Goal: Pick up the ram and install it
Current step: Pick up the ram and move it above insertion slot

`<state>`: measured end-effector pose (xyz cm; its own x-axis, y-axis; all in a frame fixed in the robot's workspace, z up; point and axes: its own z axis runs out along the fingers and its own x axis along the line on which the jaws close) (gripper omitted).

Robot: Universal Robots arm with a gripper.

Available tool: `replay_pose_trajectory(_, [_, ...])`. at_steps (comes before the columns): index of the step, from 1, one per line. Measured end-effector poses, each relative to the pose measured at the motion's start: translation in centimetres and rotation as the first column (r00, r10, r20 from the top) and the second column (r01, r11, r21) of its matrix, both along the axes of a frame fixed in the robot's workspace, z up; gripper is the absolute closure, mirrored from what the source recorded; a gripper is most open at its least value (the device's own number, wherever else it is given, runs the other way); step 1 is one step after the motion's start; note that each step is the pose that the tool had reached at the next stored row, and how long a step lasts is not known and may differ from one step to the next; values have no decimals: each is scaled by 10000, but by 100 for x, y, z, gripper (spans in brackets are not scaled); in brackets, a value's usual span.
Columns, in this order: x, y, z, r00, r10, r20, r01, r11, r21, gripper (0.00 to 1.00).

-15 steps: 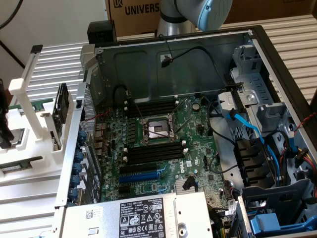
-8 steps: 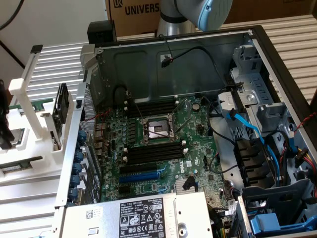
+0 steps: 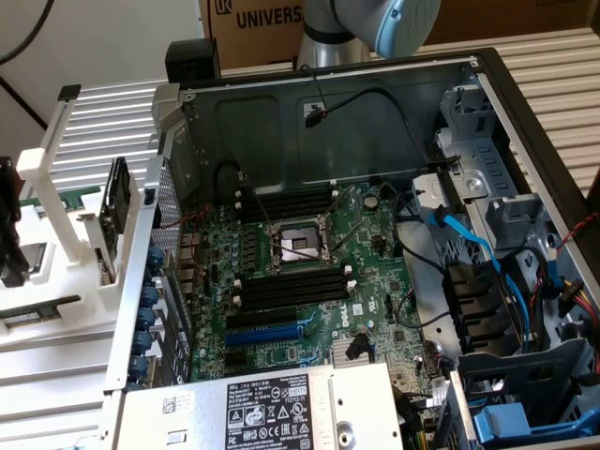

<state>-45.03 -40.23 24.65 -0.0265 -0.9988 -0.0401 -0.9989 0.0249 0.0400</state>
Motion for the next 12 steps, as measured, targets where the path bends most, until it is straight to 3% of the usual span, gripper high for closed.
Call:
replay_pose_trajectory(8, [9, -23, -132, 9999, 0, -117, 0, 10000, 5, 76])
replay_pose_trajectory(12, [41, -29, -161, 9999, 4, -124, -4, 10000, 8, 76])
